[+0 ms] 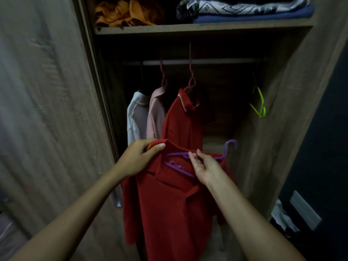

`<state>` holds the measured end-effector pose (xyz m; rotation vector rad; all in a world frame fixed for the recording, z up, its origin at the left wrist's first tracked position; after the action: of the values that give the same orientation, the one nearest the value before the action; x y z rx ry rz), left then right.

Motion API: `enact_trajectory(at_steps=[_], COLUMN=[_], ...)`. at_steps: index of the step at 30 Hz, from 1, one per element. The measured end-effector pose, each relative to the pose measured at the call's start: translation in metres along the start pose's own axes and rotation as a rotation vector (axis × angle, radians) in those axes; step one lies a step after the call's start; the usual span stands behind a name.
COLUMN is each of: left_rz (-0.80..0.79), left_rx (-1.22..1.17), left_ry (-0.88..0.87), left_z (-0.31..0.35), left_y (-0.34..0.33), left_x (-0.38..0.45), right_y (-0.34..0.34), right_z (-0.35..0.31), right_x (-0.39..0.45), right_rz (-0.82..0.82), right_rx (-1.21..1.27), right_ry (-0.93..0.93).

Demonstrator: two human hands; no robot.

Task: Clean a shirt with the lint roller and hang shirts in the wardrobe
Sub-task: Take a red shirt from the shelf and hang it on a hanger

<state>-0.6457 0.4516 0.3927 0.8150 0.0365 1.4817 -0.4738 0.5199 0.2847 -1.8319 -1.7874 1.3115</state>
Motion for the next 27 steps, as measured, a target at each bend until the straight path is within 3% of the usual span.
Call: enact_trajectory(at_steps=[6, 14, 16, 20, 22, 24, 27], left_rz=[0.122, -0.173, -0.135, 0.089, 0.091, 0.042, -0.081], left_rx=[0.087, 0.268, 0.274, 0.180, 0.170, 0.217, 0.202], left_ry=[-0.038, 0.043, 0.009, -0.144, -0.221, -0.172, 0.037], left_z=[0.016, 0.000, -0.004, 0.014, 0.029, 0.033, 0.017], left_y=[-0.006, -0.022, -0.014, -0.003, -0.015, -0.025, -0.020], left_x=[0.016, 0.016, 0.015, 0.015, 0.020, 0.027, 0.031], right_y=[-0.021, -0.020, -0.018, -0.021, -0.030, -0.038, -0.044], right_z=[0.025, -0.007, -0.017, -0.010, 0.002, -0.002, -0.028], right_x=[-0.023, -0.032, -0.031, -0.034, -0.037, -0.037, -0.028], right_rz=[-0.131, -0.130, -0.122, -0.156, -0.194, -0.177, -0.129], right_rx=[-0.308, -0.320, -0.322, -0.503, -0.627, -0.676, -0.696], right_ry=[-0.009, 0.040, 0.054, 0.074, 0.075, 0.102, 0.118])
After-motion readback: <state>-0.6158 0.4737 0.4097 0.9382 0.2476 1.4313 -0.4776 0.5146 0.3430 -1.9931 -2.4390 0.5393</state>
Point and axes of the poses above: each hand's wrist, its own x-axis towards the middle knuckle, its own y-axis out of the back of the hand, z = x × y, the point moved 7 cm from there along x, towards the middle knuckle, and after that the axes turned 15 degrees about -x, right-handed, at the moved point
